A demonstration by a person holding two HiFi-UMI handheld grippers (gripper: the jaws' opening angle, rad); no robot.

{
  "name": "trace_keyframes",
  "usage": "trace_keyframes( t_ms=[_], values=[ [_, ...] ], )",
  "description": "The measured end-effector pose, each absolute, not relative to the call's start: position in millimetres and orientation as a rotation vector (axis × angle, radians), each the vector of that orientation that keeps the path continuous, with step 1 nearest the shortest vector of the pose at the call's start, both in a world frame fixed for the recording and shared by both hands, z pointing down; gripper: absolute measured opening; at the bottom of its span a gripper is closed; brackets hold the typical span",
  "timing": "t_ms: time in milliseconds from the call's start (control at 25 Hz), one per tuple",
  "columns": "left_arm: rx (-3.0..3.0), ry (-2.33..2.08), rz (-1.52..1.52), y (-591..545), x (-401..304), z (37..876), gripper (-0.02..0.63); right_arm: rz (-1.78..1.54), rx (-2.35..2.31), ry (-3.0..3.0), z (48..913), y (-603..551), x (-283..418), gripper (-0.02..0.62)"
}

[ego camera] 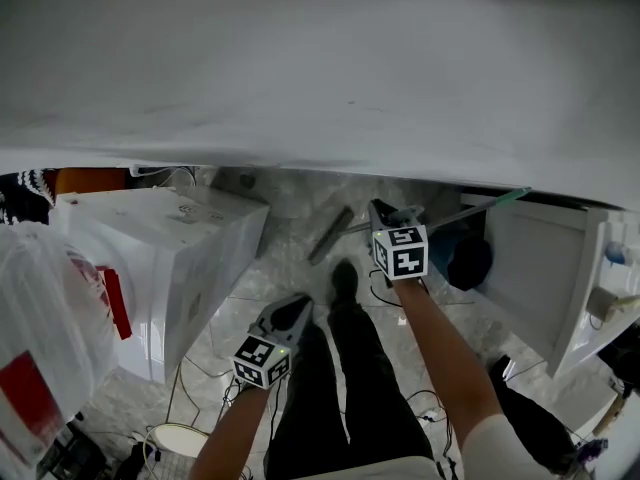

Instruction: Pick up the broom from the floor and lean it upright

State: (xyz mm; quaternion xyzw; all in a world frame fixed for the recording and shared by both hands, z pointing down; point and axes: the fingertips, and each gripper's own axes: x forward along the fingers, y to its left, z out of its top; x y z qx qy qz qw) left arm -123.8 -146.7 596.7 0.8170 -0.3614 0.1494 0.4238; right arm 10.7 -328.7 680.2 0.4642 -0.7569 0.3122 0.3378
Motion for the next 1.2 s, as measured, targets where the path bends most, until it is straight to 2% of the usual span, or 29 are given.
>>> trace_keyframes(
  t_ms=[280, 400, 520, 1080, 1200],
  values=[
    [2.029, -0.923, 0.360, -154.8, -131.5, 600.9, 0.012, 0.820, 1.264, -1.950, 685.7, -363.6, 10.4, 0.036],
    [2.023, -0.920, 0.359, -153.6, -132.9, 604.1, 0.012, 0.839, 1.272, -1.959, 690.1, -370.3, 10.4, 0.083],
    [2.020, -0.912, 0.364, -150.4, -134.0, 606.9, 0.012, 0.869, 1.261, -1.957, 695.8, -368.1, 11.2, 0.189],
    [2.024, -0.927, 0.364, -146.4, -148.7, 598.8, 0.011, 0.789, 1.280, -1.989, 673.4, -354.4, 14.5, 0.292],
    [2.050, -0.924, 0.365, -147.6, -149.8, 585.2, 0.012, 0.780, 1.312, -1.980, 658.8, -349.8, 22.1, 0.296]
  ],
)
